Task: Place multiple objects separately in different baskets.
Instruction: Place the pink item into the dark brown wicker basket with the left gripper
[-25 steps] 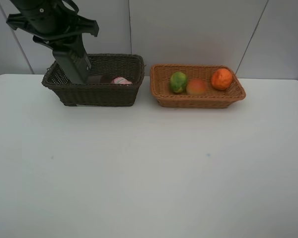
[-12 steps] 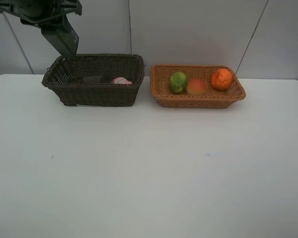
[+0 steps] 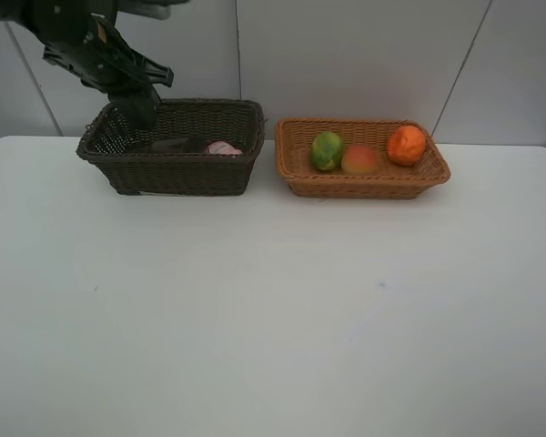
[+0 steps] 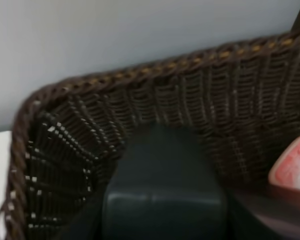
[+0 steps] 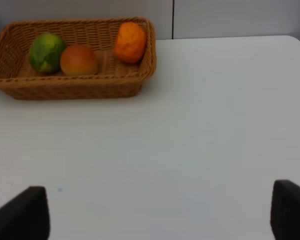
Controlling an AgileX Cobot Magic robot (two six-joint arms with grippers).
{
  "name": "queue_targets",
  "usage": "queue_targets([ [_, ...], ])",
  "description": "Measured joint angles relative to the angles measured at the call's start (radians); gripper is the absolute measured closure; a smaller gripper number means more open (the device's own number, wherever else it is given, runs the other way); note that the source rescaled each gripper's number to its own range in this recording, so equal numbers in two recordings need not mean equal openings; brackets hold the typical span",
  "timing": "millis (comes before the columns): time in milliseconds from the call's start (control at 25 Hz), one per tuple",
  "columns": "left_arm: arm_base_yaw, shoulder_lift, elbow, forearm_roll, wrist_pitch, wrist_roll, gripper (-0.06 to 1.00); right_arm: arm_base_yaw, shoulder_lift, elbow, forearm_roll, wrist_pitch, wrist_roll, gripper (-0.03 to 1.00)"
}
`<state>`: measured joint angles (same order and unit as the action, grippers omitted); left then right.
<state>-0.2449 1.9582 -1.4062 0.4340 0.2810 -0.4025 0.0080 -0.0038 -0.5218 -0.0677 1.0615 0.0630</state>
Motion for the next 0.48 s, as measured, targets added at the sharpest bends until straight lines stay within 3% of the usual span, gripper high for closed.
queue_targets([
  [480, 0.044, 0.110, 0.000, 0.019, -0.144, 0.000, 0.50, 0.000, 0.000, 0.000, 0.000, 0.000, 0.000, 0.02],
])
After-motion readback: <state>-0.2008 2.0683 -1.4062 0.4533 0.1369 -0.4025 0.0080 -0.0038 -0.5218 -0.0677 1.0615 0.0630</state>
